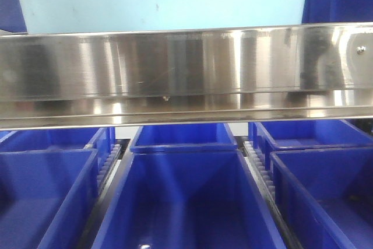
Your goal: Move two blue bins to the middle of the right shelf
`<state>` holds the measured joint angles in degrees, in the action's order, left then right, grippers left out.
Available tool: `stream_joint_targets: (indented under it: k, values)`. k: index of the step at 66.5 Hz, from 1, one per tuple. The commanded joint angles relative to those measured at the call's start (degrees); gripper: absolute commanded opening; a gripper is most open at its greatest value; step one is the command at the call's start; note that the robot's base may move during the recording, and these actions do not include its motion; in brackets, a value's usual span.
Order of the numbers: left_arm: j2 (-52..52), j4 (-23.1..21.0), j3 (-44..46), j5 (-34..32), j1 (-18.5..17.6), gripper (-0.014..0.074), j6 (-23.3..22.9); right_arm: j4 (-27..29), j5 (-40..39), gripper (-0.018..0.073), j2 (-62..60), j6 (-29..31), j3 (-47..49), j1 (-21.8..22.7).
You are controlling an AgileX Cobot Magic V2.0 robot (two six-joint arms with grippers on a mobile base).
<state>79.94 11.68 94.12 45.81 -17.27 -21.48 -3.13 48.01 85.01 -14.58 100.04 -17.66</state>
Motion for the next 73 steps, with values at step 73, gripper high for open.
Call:
stream_joint_targets:
  k: [73]
  values:
    - [-0.74,0.52,0.66,-2.39,-0.09,-0.0111,0.2,-0.77,-2.66,-0.0153,-0.63,0.59,0.52,0.24]
